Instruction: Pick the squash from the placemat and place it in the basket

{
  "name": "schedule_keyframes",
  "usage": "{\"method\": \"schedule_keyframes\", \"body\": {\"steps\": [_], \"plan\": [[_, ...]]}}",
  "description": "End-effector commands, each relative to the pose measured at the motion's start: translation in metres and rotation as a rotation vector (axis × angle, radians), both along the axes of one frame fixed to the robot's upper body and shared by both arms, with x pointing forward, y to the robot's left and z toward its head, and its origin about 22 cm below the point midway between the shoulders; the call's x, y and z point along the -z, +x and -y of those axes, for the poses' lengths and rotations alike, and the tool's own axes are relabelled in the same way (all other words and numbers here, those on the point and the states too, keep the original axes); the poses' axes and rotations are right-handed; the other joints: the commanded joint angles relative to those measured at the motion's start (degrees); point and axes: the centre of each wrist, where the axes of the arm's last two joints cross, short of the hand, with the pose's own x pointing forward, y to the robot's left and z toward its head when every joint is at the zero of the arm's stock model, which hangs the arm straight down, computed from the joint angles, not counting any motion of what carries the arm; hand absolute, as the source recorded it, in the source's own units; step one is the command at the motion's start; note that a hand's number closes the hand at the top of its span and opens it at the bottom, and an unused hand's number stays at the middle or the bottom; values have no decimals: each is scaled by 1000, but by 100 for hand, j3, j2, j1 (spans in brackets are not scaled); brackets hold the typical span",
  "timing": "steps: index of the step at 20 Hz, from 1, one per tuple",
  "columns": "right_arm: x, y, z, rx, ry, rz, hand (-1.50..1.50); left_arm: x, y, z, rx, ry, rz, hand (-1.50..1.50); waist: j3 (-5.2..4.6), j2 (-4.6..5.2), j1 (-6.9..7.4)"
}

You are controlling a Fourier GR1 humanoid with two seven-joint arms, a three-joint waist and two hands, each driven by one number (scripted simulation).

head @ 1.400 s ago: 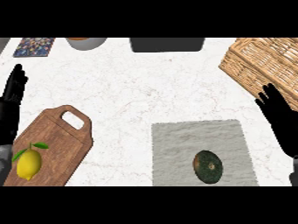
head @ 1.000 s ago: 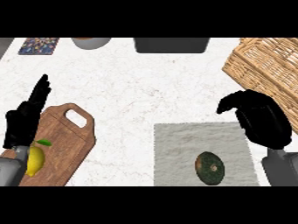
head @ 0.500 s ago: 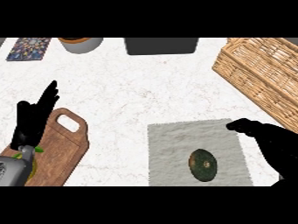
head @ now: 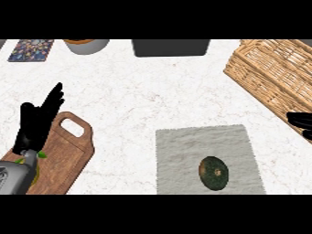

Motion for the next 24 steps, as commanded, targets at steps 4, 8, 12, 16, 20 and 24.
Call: {"method": "schedule_keyframes", "body": {"steps": [4, 8, 12, 16, 20, 24], "plan": [[-19, -8, 27, -156, -268, -98, -150, 1, 12, 10, 19, 3, -1, 0, 5, 28, 58], [-6, -19, 19, -169, -288, -119, -150, 2, 18, 11, 18, 3, -5, 0, 3, 20, 67], [8, -23, 13, -133, -276, -122, -150, -1, 5, 27, 23, 5, -8, 0, 3, 9, 125], [23, -15, 27, -78, -222, -105, -150, 1, 5, 21, 20, -6, 9, 0, 3, 17, 158], [28, -10, 34, -2, -190, -79, -150, 0, 6, 10, 20, 18, -2, 0, 1, 19, 149], [55, -13, -2, -8, -201, -56, -150, -16, 14, 14, 29, -10, 5, 0, 2, 19, 149]]}}
